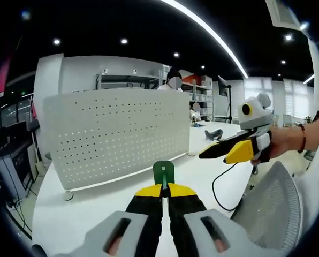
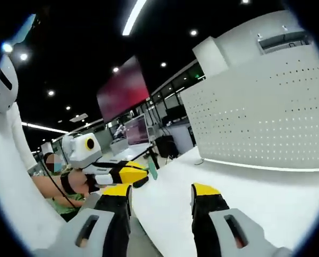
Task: Insert the hook assembly into the mounting plate slot until the hook locks in place.
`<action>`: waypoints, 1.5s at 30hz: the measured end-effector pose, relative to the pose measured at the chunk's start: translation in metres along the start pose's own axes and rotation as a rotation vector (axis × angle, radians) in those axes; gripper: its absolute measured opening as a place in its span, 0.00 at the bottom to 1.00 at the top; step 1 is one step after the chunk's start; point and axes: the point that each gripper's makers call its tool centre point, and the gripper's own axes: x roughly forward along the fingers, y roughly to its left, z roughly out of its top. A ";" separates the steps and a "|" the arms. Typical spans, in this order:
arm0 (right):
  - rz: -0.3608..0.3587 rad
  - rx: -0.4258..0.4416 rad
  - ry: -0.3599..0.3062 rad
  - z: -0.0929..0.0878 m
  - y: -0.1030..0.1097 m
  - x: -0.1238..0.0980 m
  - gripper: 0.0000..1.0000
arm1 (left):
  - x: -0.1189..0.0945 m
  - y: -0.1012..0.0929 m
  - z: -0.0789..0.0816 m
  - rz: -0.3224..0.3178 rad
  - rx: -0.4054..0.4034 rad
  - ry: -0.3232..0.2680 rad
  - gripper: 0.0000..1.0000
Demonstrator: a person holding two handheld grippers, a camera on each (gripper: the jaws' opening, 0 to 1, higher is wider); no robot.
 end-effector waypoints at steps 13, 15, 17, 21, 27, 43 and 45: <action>-0.095 -0.111 0.027 -0.007 -0.006 -0.015 0.57 | 0.005 0.038 0.019 0.108 -0.022 -0.014 0.02; -0.110 -0.130 0.031 -0.005 -0.007 -0.016 0.58 | 0.005 0.042 0.022 0.120 -0.021 -0.015 0.02; -0.126 -0.160 0.026 -0.003 -0.009 -0.017 0.59 | 0.005 0.045 0.024 0.128 -0.020 -0.016 0.02; -0.142 -0.166 0.019 0.000 -0.013 -0.018 0.60 | 0.007 0.054 0.027 0.149 -0.030 -0.010 0.02; -0.176 -0.180 0.020 -0.003 -0.016 -0.021 0.63 | 0.008 0.075 0.034 0.196 -0.042 -0.017 0.02; -0.221 -0.205 -0.025 0.002 -0.017 -0.026 0.71 | 0.014 0.122 0.044 0.293 -0.069 0.018 0.02; -0.219 -0.206 -0.025 0.001 -0.017 -0.025 0.72 | 0.016 0.126 0.045 0.299 -0.073 0.021 0.02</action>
